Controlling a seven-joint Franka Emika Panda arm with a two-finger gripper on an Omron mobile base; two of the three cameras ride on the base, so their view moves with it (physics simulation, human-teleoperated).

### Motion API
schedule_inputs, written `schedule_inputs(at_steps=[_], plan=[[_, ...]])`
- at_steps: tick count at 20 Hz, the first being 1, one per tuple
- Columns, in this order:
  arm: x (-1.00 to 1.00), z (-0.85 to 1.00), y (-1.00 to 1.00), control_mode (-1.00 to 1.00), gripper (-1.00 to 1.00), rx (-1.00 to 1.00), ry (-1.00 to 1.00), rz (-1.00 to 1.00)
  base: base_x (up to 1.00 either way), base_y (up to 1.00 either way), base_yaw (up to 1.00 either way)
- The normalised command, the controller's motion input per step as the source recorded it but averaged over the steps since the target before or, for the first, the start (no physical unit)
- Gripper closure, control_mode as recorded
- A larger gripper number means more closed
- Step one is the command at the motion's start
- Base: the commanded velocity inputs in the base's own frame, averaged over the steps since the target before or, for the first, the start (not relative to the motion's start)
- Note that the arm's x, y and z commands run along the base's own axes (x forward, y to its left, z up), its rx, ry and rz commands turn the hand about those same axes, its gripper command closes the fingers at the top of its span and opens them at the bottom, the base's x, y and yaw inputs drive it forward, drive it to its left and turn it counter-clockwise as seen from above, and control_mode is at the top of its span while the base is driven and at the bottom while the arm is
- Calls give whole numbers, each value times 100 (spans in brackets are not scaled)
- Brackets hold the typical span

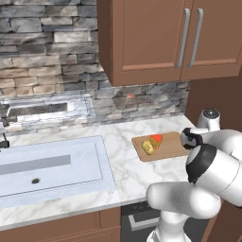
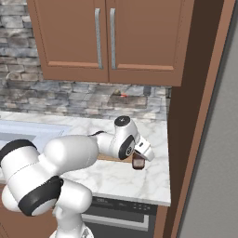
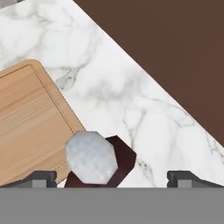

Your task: Retrieve the reheated potato from the microwave, then place the potato, cheese, and condiment on the cutting board.

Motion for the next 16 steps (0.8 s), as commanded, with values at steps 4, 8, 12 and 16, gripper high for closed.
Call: schedule_inputs(at_steps=[4,8,12,16], plan=[[6,-4,0,-100,-100,1,0,0,0,0,0],[7,-3,0,-100,-100,0,0,0,0,0,0],[1,-1,0,-100,-100,0,0,0,0,0,0],[-1,0,0,-100,-100,0,-1,0,0,0,0]])
